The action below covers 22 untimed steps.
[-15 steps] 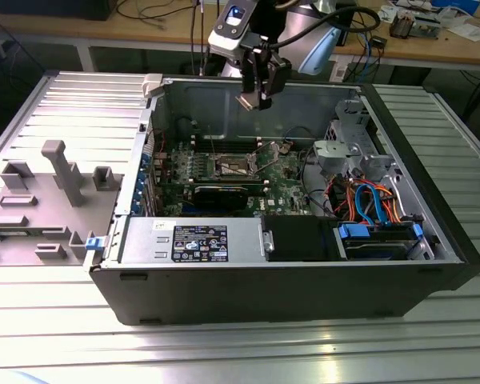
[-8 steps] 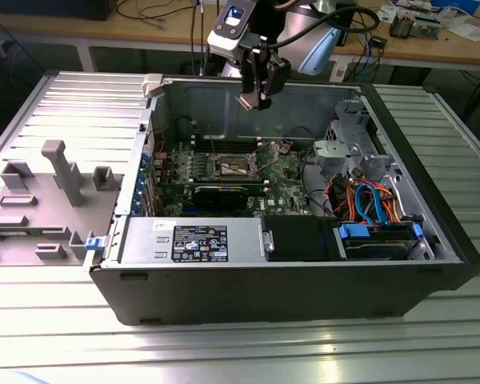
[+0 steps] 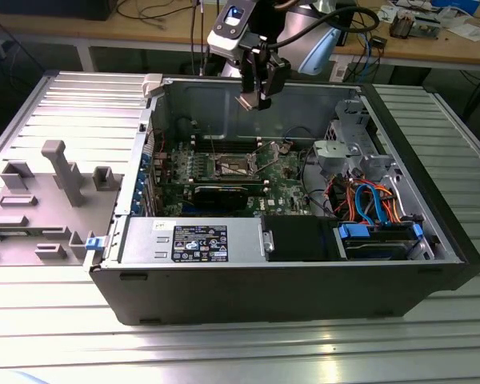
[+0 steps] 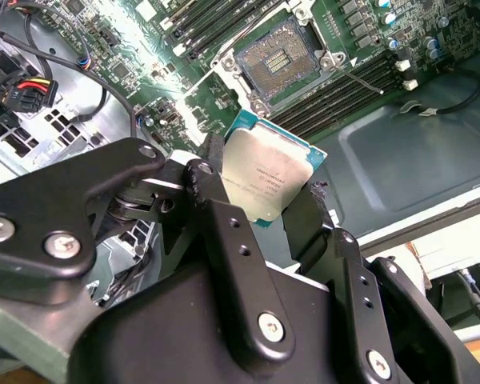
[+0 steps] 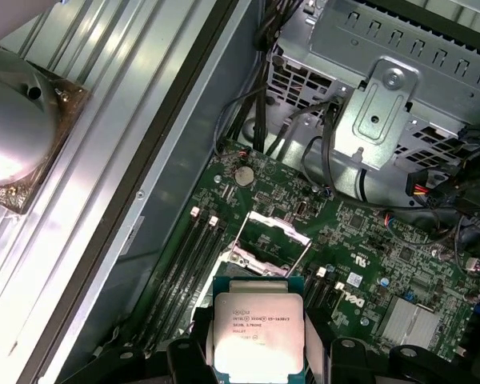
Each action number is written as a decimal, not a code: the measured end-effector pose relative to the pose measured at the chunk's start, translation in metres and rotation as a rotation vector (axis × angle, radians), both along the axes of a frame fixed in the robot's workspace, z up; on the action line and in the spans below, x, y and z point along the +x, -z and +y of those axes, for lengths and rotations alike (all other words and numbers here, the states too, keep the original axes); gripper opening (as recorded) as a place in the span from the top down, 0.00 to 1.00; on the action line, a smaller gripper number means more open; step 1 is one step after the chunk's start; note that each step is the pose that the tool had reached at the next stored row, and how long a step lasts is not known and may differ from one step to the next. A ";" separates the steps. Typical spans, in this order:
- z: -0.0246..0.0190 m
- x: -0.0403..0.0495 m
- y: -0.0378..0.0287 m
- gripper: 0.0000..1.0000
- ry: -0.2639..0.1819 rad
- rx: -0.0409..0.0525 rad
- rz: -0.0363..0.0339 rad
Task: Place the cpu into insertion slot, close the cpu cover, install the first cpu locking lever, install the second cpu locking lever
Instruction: 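Place the cpu into insertion slot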
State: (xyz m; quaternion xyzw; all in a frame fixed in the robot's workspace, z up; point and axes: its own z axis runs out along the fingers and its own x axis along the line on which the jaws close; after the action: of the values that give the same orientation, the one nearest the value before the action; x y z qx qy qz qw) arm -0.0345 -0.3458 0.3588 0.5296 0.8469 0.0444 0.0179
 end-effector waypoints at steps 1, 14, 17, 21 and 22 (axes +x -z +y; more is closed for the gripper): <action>0.0000 0.0000 0.0000 0.46 0.002 0.0000 0.0000; 0.0000 0.0000 0.0015 0.46 0.088 0.0001 -0.0001; 0.0000 0.0000 0.0018 0.46 0.107 0.0001 0.0000; 0.0000 0.0000 0.0021 0.46 0.137 0.0001 0.0000; 0.0000 0.0000 0.0021 0.46 0.140 0.0001 0.0000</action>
State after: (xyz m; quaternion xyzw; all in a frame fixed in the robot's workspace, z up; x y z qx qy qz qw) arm -0.0345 -0.3458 0.3567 0.5876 0.8077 0.0431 0.0209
